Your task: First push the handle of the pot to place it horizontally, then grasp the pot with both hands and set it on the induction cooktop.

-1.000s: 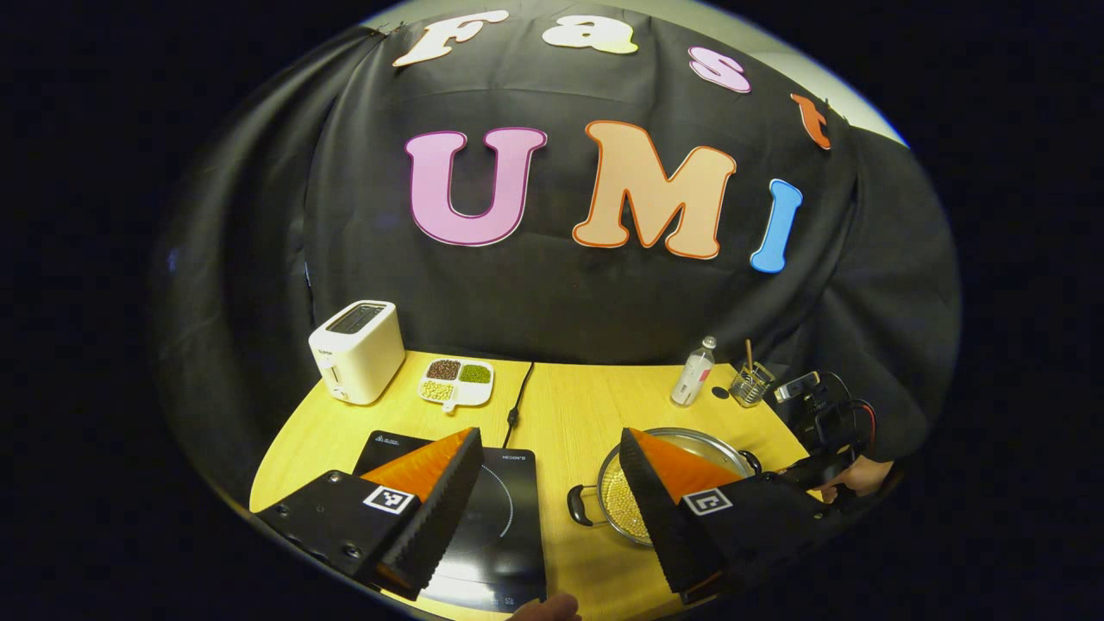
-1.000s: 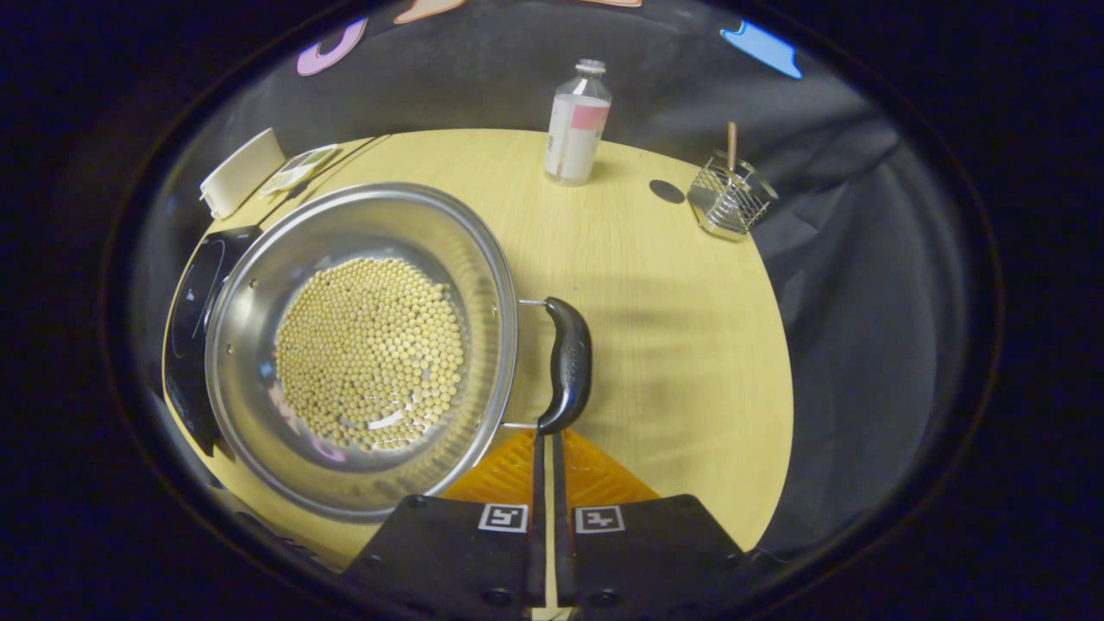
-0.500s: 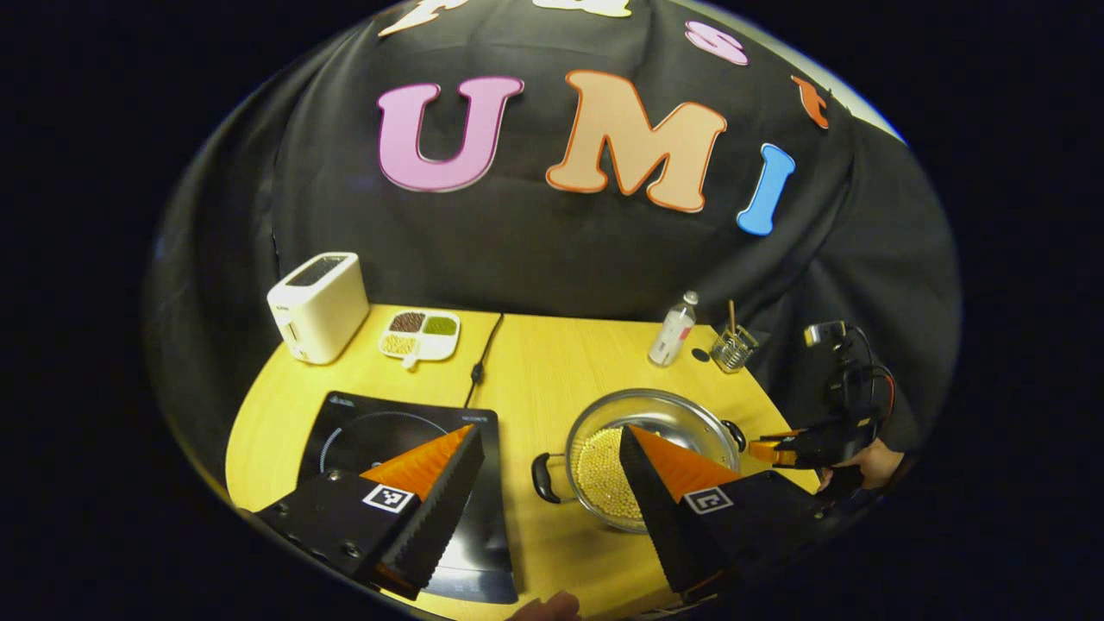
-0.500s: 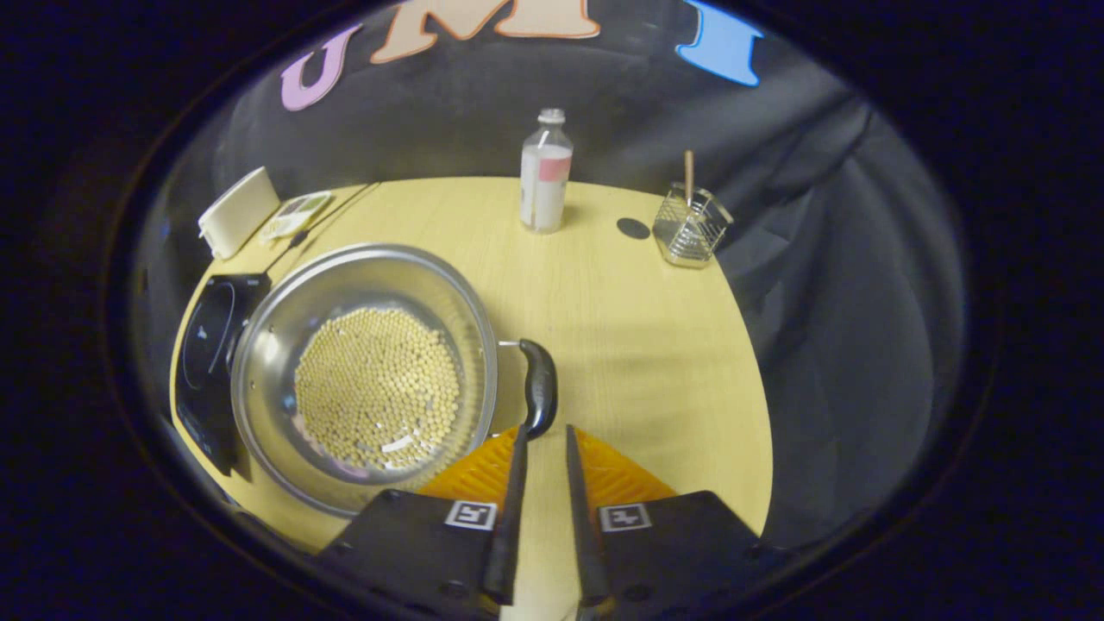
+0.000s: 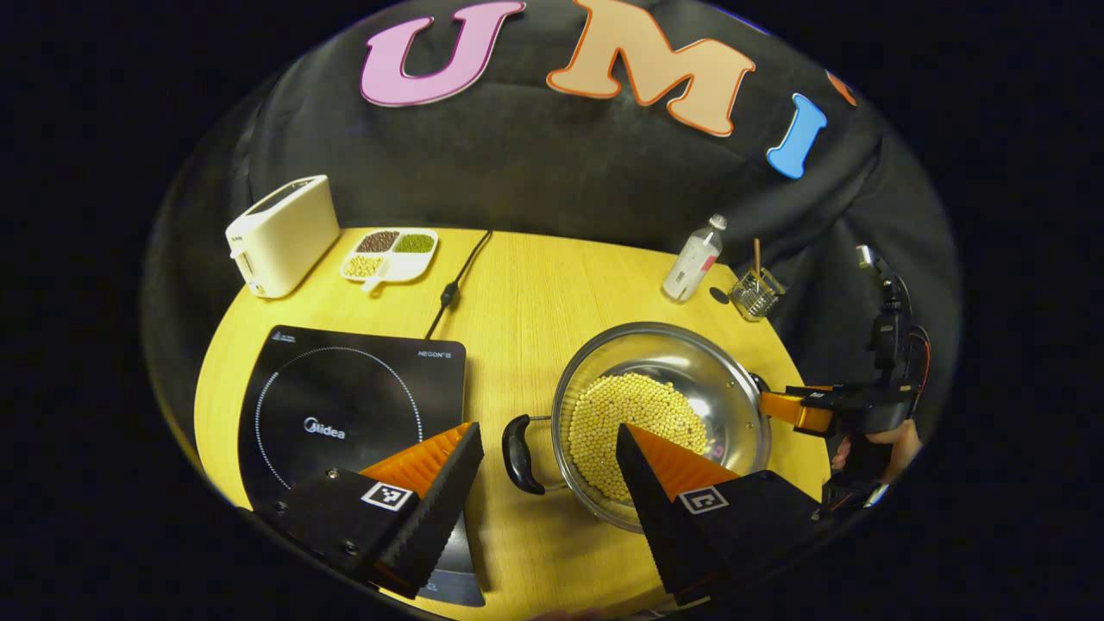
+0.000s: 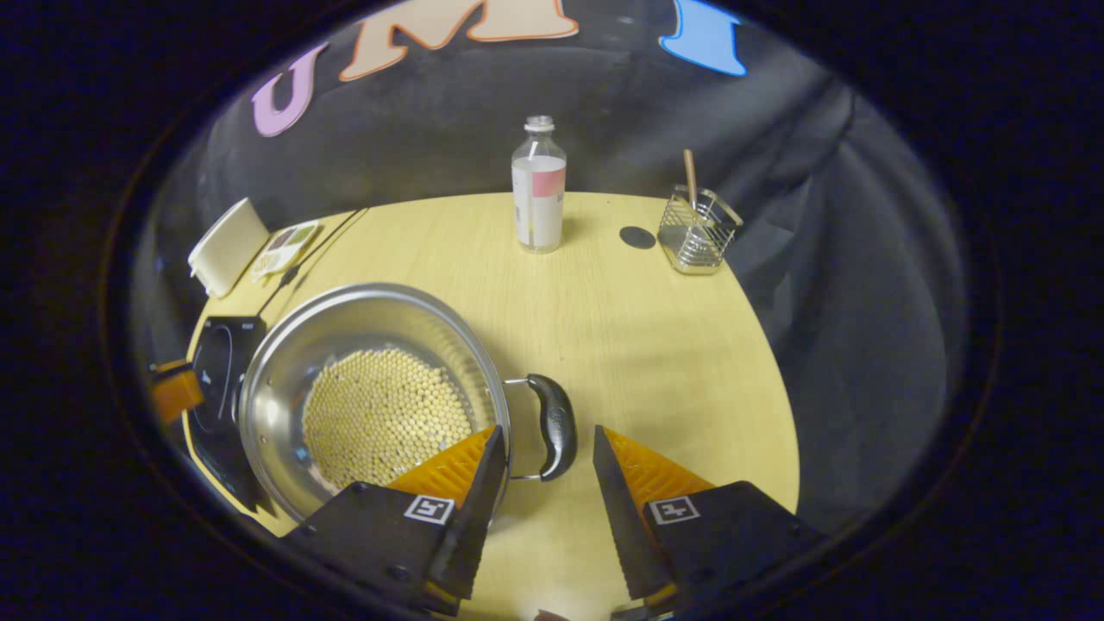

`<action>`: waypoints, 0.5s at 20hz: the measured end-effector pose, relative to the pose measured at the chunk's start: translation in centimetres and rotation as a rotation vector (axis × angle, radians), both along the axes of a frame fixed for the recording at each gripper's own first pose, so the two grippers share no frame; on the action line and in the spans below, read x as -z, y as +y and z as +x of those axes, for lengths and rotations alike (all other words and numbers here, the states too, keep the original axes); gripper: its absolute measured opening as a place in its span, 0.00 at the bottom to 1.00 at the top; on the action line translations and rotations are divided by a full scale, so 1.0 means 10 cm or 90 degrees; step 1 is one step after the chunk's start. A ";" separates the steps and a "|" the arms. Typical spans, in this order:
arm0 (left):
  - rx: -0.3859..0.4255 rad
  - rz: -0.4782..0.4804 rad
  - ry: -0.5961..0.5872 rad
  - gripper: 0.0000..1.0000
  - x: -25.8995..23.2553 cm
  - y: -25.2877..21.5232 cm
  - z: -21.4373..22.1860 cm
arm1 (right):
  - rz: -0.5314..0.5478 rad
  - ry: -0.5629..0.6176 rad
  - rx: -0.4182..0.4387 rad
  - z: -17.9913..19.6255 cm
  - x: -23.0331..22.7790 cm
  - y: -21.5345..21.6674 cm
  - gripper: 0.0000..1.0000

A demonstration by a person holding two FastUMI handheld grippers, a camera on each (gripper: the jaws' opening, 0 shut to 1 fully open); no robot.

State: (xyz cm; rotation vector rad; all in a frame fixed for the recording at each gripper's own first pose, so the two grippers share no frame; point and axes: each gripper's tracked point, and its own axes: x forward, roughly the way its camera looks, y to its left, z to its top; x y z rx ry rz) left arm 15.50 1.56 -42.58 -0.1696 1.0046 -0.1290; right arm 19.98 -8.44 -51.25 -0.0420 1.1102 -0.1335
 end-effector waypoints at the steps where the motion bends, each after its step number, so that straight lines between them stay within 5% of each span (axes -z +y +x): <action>1: -0.007 -0.007 0.016 0.96 0.09 -0.01 0.03 | 0.016 0.006 0.012 0.04 0.06 0.04 0.69; 10: -0.030 0.000 0.110 0.84 0.75 -0.01 0.00 | -0.008 0.041 0.010 0.04 0.34 0.05 0.70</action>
